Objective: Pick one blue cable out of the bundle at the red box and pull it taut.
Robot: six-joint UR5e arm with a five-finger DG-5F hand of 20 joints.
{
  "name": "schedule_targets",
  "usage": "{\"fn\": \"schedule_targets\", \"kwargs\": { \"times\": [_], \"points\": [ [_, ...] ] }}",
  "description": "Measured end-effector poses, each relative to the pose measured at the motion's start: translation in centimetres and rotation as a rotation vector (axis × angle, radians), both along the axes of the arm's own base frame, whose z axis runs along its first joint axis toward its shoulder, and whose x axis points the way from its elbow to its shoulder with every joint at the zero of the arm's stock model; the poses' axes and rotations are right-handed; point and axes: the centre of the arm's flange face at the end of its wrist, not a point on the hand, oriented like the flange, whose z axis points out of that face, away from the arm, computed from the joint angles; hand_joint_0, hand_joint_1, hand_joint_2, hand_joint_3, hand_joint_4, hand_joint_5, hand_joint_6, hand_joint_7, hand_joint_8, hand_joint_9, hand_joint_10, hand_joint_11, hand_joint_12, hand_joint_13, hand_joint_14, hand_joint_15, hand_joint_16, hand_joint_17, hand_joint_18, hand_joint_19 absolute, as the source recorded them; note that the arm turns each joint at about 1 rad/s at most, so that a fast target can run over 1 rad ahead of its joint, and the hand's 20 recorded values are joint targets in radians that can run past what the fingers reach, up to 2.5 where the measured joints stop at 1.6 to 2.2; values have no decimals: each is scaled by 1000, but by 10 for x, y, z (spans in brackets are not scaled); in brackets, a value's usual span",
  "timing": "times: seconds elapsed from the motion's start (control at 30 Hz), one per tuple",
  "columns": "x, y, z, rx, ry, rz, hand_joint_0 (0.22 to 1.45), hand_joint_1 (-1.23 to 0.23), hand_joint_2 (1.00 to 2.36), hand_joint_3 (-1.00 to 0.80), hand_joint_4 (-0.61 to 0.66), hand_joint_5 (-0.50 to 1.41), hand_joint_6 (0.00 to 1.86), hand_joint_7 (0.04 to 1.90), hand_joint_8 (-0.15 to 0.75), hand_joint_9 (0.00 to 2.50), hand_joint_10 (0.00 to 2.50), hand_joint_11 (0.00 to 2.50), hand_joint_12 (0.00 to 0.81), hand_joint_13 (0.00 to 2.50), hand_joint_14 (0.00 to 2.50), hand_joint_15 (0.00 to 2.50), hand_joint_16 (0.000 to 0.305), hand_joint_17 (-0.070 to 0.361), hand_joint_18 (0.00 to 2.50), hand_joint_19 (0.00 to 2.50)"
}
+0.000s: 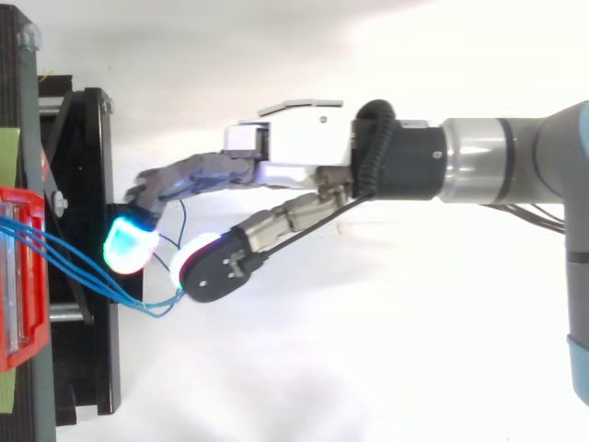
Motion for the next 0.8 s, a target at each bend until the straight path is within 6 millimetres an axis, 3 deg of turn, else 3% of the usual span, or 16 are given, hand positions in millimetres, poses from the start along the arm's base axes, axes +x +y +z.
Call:
{"fn": "schedule_targets", "kwargs": {
  "times": [0.5, 0.8],
  "points": [
    [32, 17, 22, 16, -217, 22, 505, -598, 1000, -500, 351, -168, 502, 828, 290, 263, 0, 27, 350, 66, 2, 88, 59, 132, 0, 104],
    [36, 19, 27, 19, -268, 25, 526, -621, 1000, -500, 340, -148, 502, 1016, 282, 264, 0, 38, 342, 74, 2, 94, 57, 128, 0, 106]
  ]
}}
